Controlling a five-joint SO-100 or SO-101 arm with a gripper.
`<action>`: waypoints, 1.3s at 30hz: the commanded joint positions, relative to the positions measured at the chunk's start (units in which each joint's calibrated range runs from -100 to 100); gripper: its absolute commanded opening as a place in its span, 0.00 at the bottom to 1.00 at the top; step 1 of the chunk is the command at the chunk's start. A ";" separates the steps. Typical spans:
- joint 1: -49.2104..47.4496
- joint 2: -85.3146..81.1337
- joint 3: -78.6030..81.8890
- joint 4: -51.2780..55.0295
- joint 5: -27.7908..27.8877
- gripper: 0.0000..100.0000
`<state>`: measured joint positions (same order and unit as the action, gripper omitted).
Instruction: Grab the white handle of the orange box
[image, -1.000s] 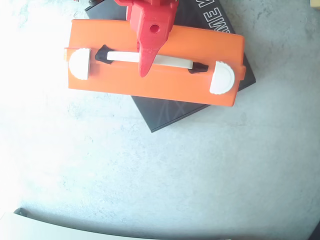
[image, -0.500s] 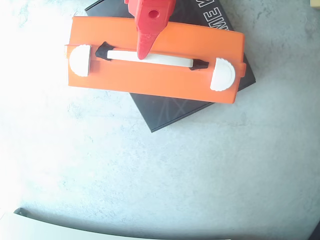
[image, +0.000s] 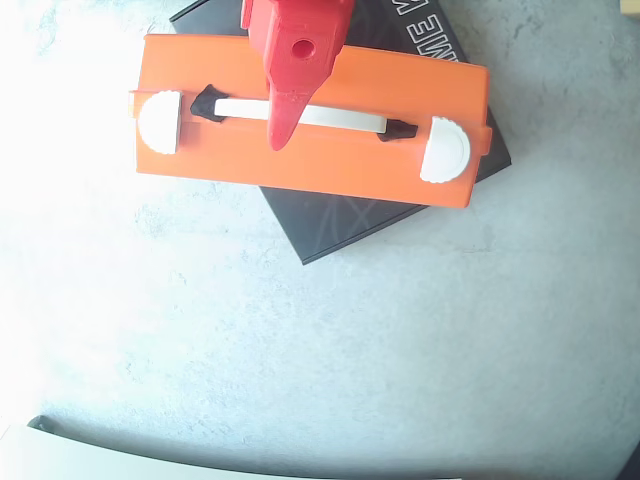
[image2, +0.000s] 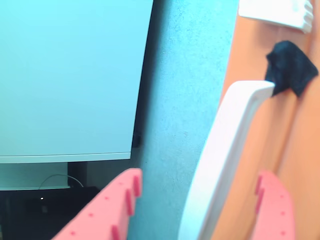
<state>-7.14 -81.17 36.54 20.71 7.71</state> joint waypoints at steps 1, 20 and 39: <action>0.44 -0.61 3.11 0.27 0.20 0.27; 1.52 11.62 -7.79 0.27 -3.14 0.27; -3.90 41.23 -40.49 17.87 -19.28 0.01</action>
<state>-11.47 -43.43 -6.93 34.55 -3.68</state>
